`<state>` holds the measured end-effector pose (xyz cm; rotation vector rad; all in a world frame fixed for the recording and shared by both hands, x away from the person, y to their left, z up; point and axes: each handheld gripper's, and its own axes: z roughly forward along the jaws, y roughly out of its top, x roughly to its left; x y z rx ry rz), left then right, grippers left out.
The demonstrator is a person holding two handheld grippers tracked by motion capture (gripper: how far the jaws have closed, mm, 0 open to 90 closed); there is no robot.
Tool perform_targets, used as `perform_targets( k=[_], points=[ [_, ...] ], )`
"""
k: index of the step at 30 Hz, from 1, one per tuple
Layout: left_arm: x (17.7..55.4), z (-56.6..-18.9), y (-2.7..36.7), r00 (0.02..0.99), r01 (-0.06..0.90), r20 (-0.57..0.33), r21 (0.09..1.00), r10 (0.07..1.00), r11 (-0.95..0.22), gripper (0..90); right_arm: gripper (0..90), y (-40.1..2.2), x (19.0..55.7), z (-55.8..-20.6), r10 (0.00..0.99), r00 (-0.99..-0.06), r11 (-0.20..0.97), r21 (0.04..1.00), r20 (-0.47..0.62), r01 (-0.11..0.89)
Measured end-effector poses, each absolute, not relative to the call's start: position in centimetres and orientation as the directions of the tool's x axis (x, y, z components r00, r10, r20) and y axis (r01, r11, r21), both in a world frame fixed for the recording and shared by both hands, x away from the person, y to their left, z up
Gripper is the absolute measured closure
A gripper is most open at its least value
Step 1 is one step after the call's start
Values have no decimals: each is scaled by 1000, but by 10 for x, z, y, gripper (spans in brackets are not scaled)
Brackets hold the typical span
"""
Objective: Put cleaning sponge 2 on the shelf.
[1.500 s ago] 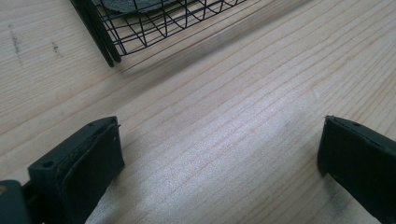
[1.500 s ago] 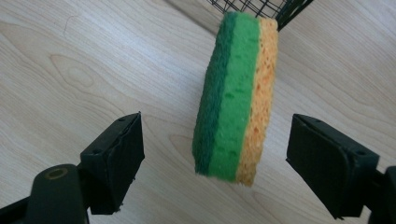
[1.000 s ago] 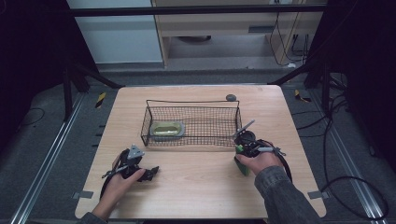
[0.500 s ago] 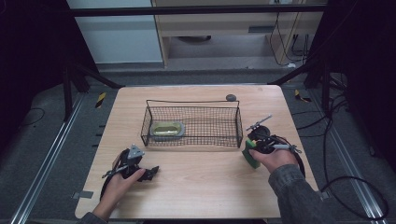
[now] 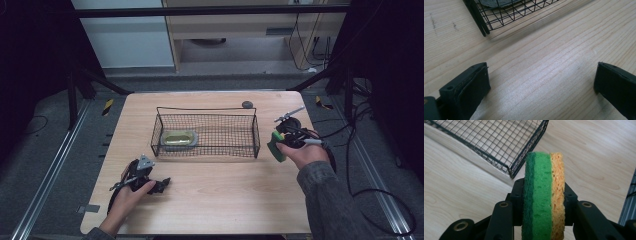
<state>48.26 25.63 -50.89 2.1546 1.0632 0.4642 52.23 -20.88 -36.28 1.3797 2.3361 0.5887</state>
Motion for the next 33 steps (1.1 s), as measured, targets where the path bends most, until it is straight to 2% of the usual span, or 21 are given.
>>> perform_targets(
  k=[15, 33],
  points=[
    [483, -509, 256, 604, 553, 18, 710, 797, -435, 0, 644, -207, 553, -328, 898, -420, 417, 571, -134, 708],
    [481, -509, 257, 599, 557, 18, 709, 801, -433, 0, 645, -173, 590, -289, 882, -429, 451, 607, -194, 654]
  ],
)
